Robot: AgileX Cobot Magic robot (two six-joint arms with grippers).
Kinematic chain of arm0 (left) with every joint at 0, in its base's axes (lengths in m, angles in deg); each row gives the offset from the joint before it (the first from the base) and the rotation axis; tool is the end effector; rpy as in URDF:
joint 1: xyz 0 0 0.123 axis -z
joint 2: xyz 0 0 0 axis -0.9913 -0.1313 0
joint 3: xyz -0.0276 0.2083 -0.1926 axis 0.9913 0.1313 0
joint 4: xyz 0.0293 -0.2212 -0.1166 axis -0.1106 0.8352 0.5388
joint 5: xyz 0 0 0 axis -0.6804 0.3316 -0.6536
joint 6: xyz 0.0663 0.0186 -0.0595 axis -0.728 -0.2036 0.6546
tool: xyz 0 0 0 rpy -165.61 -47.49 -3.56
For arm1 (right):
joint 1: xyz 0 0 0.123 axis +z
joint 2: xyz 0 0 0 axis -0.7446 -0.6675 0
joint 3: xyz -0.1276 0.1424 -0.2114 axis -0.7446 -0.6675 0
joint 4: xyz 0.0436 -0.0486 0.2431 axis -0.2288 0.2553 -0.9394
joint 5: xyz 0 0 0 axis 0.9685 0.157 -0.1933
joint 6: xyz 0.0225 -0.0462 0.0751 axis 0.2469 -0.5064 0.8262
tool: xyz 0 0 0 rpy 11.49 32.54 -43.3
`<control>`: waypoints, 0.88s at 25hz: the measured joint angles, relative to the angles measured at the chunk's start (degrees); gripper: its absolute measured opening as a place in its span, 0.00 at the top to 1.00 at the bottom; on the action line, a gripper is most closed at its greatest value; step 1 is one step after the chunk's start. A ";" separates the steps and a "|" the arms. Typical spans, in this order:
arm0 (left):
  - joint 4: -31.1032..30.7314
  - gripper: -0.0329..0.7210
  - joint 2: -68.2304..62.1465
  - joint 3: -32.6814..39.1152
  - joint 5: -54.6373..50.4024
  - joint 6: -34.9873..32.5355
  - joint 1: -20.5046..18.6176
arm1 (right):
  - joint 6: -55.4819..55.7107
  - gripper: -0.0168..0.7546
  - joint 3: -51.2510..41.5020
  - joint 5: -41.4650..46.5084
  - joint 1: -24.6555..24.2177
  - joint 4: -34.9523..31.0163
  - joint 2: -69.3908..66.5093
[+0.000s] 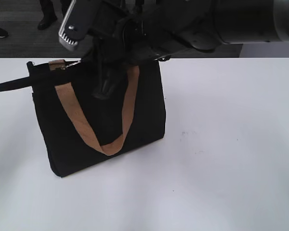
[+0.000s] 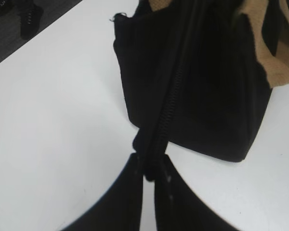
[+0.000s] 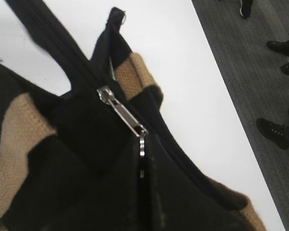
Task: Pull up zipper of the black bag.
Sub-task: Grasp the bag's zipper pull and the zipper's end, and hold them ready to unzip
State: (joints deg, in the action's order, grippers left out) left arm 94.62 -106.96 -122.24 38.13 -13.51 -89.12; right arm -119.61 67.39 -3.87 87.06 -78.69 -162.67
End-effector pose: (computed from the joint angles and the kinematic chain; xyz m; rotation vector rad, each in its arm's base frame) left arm 0.1842 -0.0163 0.2672 1.0000 2.0478 -0.0034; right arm 0.3262 0.2808 0.2440 -1.4157 1.6328 0.1623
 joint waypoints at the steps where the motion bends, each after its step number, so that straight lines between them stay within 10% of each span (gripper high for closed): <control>1: 0.00 0.91 0.00 0.00 0.00 0.00 0.08 | 0.00 0.98 0.00 0.15 -0.34 0.00 0.00; 22: -1.24 0.92 0.00 0.00 0.19 0.05 0.15 | -0.02 0.98 0.00 7.40 -14.91 -0.56 0.14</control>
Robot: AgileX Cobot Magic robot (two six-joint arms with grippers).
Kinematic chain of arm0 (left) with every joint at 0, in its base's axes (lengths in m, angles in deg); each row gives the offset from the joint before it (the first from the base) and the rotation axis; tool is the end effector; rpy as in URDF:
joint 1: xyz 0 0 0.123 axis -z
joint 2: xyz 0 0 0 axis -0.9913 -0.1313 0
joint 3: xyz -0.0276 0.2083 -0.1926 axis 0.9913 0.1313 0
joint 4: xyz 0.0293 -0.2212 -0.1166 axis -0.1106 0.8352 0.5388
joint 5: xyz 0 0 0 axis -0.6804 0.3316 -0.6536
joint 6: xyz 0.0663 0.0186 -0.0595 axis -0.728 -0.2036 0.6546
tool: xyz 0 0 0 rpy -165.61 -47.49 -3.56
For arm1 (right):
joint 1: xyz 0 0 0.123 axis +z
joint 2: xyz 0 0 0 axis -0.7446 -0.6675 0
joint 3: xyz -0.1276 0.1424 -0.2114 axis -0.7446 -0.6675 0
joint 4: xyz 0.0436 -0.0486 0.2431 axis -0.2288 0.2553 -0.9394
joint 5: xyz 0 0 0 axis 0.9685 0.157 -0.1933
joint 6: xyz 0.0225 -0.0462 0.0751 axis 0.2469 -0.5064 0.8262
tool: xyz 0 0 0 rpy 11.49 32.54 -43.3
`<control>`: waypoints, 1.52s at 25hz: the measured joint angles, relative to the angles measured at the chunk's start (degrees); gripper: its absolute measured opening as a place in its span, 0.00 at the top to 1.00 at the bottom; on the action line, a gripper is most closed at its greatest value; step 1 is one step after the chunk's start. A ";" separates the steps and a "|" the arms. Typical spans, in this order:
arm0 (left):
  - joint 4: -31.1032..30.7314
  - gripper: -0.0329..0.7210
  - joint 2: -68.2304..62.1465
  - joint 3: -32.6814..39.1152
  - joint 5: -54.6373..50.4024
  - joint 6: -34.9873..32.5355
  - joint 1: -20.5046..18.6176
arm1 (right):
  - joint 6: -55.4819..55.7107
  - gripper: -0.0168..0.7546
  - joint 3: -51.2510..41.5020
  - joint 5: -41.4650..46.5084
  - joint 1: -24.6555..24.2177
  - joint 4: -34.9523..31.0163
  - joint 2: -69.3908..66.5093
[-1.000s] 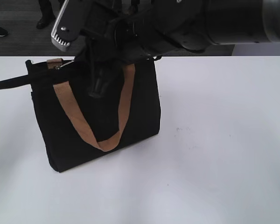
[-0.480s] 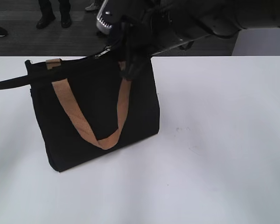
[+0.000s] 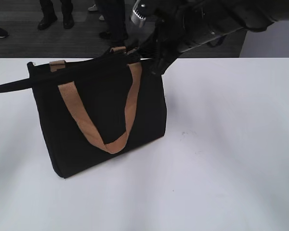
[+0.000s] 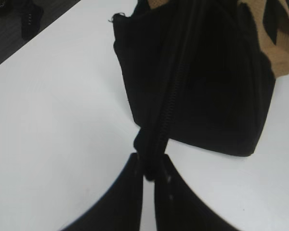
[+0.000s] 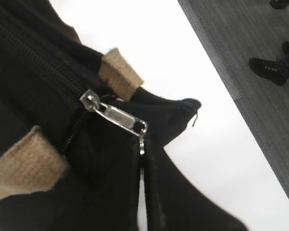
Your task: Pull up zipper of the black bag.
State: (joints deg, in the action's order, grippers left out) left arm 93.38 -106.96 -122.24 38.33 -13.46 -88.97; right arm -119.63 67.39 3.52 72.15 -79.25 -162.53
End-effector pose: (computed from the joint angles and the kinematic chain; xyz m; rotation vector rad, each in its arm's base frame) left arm 0.1840 -0.0157 0.2666 1.0193 2.0487 0.0147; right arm 0.3782 0.1921 0.2393 -1.2733 1.8370 0.1250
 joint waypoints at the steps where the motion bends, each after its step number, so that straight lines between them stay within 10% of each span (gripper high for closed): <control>1: 0.02 0.92 0.00 0.00 -0.05 0.00 0.00 | 0.00 0.98 0.00 0.40 -0.14 -0.15 0.04; 5: -0.03 0.92 0.00 0.00 -0.05 0.00 0.00 | 0.11 0.97 0.00 1.82 -0.28 -0.49 0.07; 9: 0.47 0.86 0.00 0.00 0.06 0.00 -0.05 | 0.29 0.72 0.09 2.34 -1.08 -0.54 0.25; 13: 1.95 0.55 0.00 0.00 0.36 0.00 -0.05 | 2.39 0.45 0.09 2.35 -1.36 -0.23 1.37; 19: 8.86 0.20 0.00 0.00 1.65 0.00 -0.05 | 6.25 0.39 0.09 6.41 -1.54 0.15 4.45; 30: 2.26 0.34 -1.24 0.00 -8.48 1.51 -0.05 | 5.96 0.39 0.09 33.07 -1.59 12.46 9.40; 38: -24.79 0.48 -2.48 -4.52 -2.24 36.44 -0.05 | 43.62 0.39 0.21 35.91 -6.12 41.17 10.12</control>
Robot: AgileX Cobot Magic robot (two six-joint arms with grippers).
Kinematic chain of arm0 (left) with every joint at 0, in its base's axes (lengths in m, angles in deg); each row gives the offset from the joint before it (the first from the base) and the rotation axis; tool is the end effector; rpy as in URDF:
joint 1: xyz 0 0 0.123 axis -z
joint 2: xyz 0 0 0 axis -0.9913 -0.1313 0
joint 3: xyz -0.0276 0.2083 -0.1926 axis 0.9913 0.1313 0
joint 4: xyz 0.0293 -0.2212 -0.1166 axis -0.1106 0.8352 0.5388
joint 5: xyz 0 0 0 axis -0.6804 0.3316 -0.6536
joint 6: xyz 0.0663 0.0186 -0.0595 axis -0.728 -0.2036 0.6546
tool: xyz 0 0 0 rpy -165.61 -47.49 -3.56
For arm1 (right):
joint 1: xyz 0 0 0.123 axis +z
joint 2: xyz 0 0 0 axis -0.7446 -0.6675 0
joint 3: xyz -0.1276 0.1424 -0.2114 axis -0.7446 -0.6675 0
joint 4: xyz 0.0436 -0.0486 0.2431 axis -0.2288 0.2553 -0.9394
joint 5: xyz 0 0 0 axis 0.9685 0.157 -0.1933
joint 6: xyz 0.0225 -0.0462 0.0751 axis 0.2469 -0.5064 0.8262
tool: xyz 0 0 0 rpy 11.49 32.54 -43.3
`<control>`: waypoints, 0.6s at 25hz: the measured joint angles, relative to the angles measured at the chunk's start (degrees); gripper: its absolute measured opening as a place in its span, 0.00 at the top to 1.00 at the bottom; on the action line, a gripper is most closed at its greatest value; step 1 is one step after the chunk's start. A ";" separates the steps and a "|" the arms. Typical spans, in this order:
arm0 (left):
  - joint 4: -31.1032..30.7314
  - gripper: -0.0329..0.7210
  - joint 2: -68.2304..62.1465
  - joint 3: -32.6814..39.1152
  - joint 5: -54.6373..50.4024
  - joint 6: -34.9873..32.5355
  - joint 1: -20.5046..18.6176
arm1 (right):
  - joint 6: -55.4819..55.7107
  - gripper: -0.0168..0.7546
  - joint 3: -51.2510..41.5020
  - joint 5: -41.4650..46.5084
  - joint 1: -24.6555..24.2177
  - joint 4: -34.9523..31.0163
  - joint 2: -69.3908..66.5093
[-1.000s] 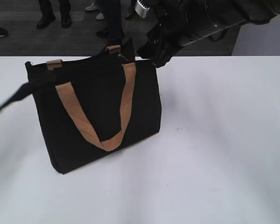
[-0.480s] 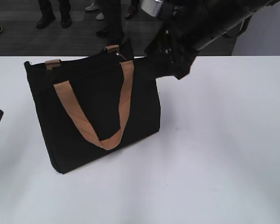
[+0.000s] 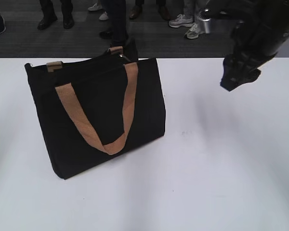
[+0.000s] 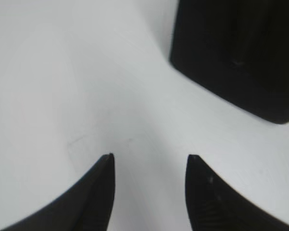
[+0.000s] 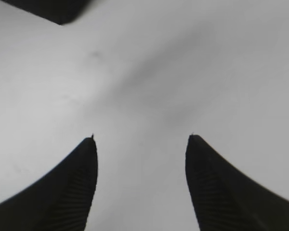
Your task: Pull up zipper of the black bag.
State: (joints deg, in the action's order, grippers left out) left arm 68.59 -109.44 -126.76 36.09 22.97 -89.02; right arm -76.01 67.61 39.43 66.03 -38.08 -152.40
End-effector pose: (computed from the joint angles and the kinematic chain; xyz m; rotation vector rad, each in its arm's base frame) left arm 0.1910 0.0046 0.2693 0.6975 2.3663 0.0803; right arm 0.3319 0.1125 0.2705 -1.2864 2.4758 -0.0048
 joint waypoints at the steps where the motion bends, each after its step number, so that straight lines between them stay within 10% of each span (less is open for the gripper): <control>1: -2.33 0.48 -0.60 -1.32 0.36 6.41 0.00 | 5.18 0.39 0.14 0.37 -0.89 2.26 0.02; 6: -8.17 0.48 -4.48 -9.36 -3.34 27.63 -0.11 | 24.26 0.39 0.33 1.94 -6.18 7.21 1.27; 15: -6.49 0.48 -6.85 -11.95 -5.66 29.47 1.08 | 29.79 0.39 -2.12 2.57 -15.59 6.28 12.39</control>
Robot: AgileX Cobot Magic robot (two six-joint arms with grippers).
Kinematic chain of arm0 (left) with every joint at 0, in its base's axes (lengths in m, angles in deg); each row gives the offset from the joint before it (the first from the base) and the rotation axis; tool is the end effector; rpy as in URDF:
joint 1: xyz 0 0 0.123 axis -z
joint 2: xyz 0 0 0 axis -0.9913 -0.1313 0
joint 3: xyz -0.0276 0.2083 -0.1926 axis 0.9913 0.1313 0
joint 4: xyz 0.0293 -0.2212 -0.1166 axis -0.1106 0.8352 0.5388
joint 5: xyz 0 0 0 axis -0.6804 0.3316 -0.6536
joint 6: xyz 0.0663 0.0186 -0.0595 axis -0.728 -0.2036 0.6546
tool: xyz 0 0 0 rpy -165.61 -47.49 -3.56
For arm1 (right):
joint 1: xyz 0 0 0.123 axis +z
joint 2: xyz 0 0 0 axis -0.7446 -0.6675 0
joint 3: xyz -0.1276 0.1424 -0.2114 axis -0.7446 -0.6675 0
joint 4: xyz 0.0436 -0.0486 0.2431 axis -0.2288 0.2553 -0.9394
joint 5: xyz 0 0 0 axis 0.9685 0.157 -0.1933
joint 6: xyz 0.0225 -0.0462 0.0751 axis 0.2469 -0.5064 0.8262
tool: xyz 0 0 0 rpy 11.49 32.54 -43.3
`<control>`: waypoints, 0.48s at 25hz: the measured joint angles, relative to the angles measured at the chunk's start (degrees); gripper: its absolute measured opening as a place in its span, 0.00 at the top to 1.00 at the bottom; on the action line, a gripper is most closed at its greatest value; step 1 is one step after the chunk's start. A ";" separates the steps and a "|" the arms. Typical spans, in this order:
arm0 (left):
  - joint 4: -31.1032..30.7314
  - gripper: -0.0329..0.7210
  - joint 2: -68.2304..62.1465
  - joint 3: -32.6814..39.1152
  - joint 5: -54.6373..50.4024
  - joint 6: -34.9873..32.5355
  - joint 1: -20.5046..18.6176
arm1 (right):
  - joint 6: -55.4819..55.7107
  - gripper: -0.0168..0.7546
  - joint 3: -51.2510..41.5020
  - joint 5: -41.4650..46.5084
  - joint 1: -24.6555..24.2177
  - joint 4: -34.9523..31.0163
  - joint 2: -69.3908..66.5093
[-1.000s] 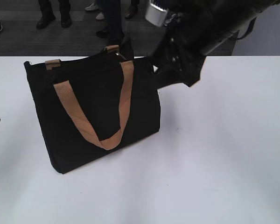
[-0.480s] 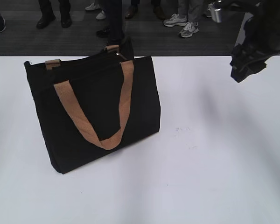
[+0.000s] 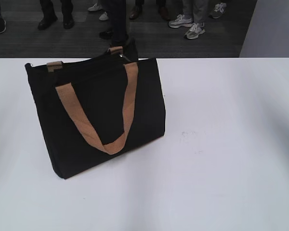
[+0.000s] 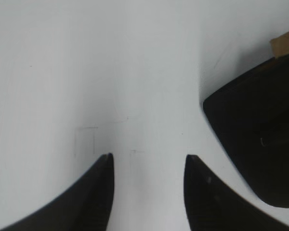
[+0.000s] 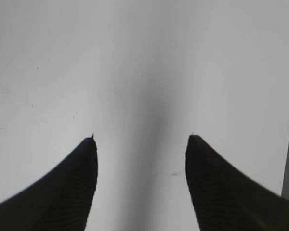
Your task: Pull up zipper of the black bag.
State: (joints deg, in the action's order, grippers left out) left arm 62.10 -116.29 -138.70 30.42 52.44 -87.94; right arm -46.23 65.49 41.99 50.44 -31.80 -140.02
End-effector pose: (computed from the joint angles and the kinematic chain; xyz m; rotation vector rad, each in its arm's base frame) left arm 0.2242 0.0091 0.3010 0.2007 2.4925 -0.0443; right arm 0.3043 0.0090 0.3291 -0.2773 2.6478 -0.0942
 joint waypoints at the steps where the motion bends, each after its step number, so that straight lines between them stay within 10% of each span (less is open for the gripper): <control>1: 0.19 0.48 0.00 0.00 -0.12 -1.10 1.11 | 0.00 0.39 -2.09 -0.54 -0.31 -0.56 2.13; 12: 1.12 0.48 4.09 0.00 -2.17 -4.31 16.29 | 0.10 0.39 -33.90 -8.63 -0.56 -4.58 32.27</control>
State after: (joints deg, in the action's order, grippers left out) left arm 63.22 -112.21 -138.70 28.25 48.13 -71.65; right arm -46.12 31.58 33.36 49.88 -36.37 -107.75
